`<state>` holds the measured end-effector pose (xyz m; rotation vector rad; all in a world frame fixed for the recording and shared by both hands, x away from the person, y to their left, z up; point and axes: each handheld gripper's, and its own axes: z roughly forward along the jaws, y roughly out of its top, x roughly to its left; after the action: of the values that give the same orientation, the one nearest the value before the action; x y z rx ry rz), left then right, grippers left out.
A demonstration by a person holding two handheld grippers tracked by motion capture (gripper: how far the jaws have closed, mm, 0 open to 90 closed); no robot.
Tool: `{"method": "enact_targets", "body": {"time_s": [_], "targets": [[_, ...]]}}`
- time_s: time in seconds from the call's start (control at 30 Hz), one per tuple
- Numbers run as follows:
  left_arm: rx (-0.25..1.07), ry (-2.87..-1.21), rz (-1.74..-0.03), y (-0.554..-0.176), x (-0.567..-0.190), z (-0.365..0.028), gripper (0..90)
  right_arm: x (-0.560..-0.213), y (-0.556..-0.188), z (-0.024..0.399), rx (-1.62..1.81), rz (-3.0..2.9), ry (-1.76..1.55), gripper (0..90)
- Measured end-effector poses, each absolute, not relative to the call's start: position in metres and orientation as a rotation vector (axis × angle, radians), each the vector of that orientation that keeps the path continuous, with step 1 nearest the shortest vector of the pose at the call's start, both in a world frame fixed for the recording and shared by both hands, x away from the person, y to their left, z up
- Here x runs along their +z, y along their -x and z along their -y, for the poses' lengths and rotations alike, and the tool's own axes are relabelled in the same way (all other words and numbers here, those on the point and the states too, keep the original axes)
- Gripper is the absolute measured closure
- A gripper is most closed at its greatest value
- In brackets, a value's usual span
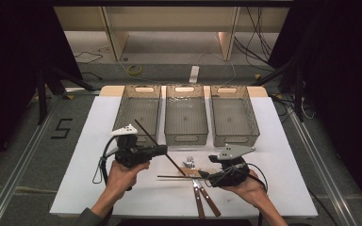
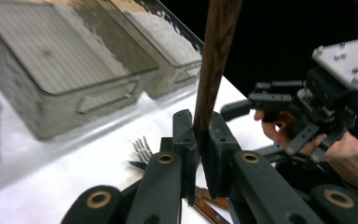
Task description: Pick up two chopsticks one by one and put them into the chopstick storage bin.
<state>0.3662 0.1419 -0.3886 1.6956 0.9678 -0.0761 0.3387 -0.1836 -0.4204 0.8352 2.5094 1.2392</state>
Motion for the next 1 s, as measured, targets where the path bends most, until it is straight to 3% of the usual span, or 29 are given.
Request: {"method": "enact_targets", "body": {"time_s": [0.33, 1.0], "targets": [[-0.018, -1.671, -1.043, -0.393, -0.363, -0.181, 84.0, -0.423, -0.336, 0.191, 1.205, -2.502, -0.849, 28.2], [0.049, -1.665, -1.205, -0.467, -0.327, -0.219, 83.9, -0.427, -0.329, 0.205, 1.168, -2.525, -0.867, 23.5]]}}
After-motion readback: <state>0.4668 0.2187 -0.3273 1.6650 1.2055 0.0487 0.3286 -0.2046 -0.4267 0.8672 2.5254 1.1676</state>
